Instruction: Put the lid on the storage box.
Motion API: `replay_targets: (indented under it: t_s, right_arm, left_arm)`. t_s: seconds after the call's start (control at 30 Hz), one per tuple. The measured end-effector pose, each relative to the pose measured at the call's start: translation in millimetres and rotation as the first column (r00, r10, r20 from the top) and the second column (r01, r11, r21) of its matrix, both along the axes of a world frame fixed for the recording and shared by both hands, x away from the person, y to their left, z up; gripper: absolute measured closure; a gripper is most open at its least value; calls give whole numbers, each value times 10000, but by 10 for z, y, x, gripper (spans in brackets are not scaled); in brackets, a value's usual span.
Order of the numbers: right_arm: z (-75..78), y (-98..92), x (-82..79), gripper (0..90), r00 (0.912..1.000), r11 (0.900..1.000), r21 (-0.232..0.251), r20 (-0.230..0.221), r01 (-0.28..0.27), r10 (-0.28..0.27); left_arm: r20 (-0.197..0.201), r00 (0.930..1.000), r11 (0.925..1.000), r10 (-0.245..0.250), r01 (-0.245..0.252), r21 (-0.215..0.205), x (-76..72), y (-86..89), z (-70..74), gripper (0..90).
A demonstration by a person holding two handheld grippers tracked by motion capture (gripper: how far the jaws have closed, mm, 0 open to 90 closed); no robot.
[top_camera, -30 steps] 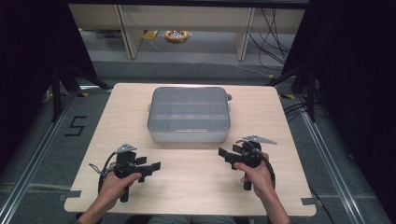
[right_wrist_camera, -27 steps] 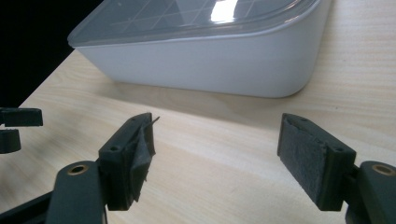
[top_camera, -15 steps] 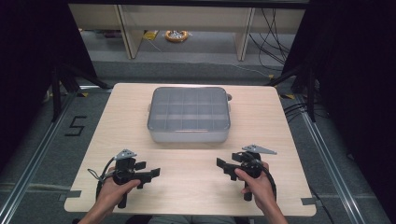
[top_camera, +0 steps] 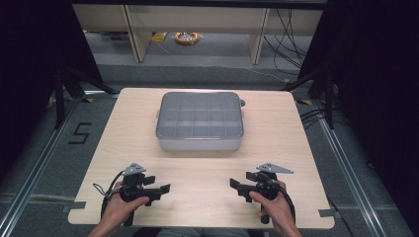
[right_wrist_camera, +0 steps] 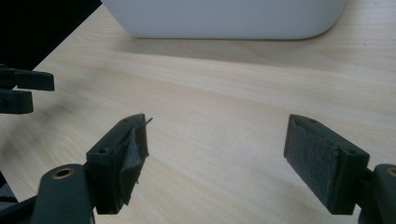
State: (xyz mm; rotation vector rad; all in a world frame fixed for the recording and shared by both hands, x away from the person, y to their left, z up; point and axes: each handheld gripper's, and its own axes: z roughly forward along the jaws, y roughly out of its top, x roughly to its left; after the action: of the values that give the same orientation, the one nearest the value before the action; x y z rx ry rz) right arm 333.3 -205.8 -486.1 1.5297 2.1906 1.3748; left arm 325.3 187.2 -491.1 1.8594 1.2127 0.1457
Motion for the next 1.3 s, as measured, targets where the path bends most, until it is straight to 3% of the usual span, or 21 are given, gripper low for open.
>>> replay_targets:
  t_s: [0.2, 0.23, 0.27, 0.3, 0.37, 0.4, 0.43, 0.5, 0.53, 0.57, 0.7, 0.73, 0.77, 0.8, 0.83, 0.93, 0.97, 1.07, 1.1, 1.17, 1.3]
  right_arm:
    - [-40, -30, -97, 228, 9999, 9998, -147, -68, -101, 100]
    - [-56, -31, -115, 228, 9999, 9999, -78, 38, -94, 95]
    - [-59, -37, -137, 228, 9999, 9998, -175, -24, -135, 134]
    - [-65, -43, -162, 228, 9998, 9997, -96, -37, -216, 216]
    - [-77, -50, -209, 228, 9996, 9995, -221, -172, -245, 241]
    - [-72, -30, -255, 228, 9992, 9999, 11, -385, -104, 105]
    - [-91, -52, -252, 228, 9993, 9993, -182, -180, -317, 314]
    - [-93, -64, -291, 228, 9991, 9989, -212, -126, -414, 412]
    - [-91, -50, -321, 228, 9991, 9997, -47, -329, -258, 256]
    - [-102, -65, -323, 228, 9993, 9992, -171, -132, -348, 346]
    - [-116, -89, -391, 228, 9989, 9988, -251, -222, -409, 403]
    - [-122, -91, -409, 228, 9988, 9986, -274, -227, -448, 442]
    - [-122, -84, -436, 228, 9988, 9992, -212, -361, -333, 325]
    - [-120, -84, -467, 228, 9983, 9995, -109, -496, -300, 295]
    - [-142, -105, -463, 228, 9986, 9986, -231, -241, -467, 461]
    - [-145, -136, -523, 228, 9984, 9981, -346, -267, -505, 496]
    - [-154, -140, -539, 228, 9984, 9985, -193, -251, -519, 514]
    - [-158, -175, -581, 228, 9982, 9984, -179, -309, -529, 523]
    - [-151, -159, -610, 227, 9978, 9994, 110, -569, -340, 346]
    - [-157, -198, -599, 228, 9986, 9986, -291, -315, -445, 436]
    - [-184, -203, -576, 228, 9983, 9986, -254, -367, -466, 457]
  left_arm:
    - [-75, 9997, 9993, -248, 250, 269, -61, 8, -28, 251]
    - [-93, 9999, 9999, -130, 131, 105, -79, -12, -35, 251]
    - [-99, 9994, 9989, -328, 331, 319, -90, 5, -33, 251]
    - [-80, 9997, 9997, -231, 232, 119, -106, -14, -42, 251]
    - [-76, 9996, 9995, -270, 271, 163, -134, -24, -50, 251]
    - [-103, 9995, 9994, -314, 315, 127, -149, -29, -53, 250]
    - [-103, 9989, 9983, -452, 455, 354, -161, -16, -48, 250]
    - [-55, 9993, 9993, -358, 359, 117, -193, -42, -59, 250]
    - [-76, 9992, 9991, -382, 384, 206, -208, -41, -61, 250]
    - [-105, 9991, 9990, -414, 415, 162, -222, -44, -65, 250]
    - [-69, 9988, 9987, -478, 479, 179, -281, -48, -70, 249]
    - [-110, 9976, 9966, -689, 694, 447, -293, -25, -60, 249]
    - [-46, 9989, 9988, -469, 470, 140, -312, -51, -69, 248]
    - [-82, 9983, 9980, -581, 583, 257, -324, -38, -65, 248]
    - [-66, 9987, 9986, -505, 506, 169, -340, -45, -68, 248]
    - [-50, 9986, 9985, -522, 523, 179, -375, -39, -70, 247]
    - [-95, 9973, 9965, -731, 734, 392, -380, -16, -66, 247]
    - [-97, 9980, 9978, -630, 632, 216, -394, -27, -75, 247]
    - [-71, 9983, 9980, -583, 584, 227, -392, -28, -76, 247]
    - [-74, 9988, 9986, -492, 493, 211, -390, -31, -76, 247]
    - [-84, 9986, 9984, -528, 530, 217, -387, -26, -79, 247]
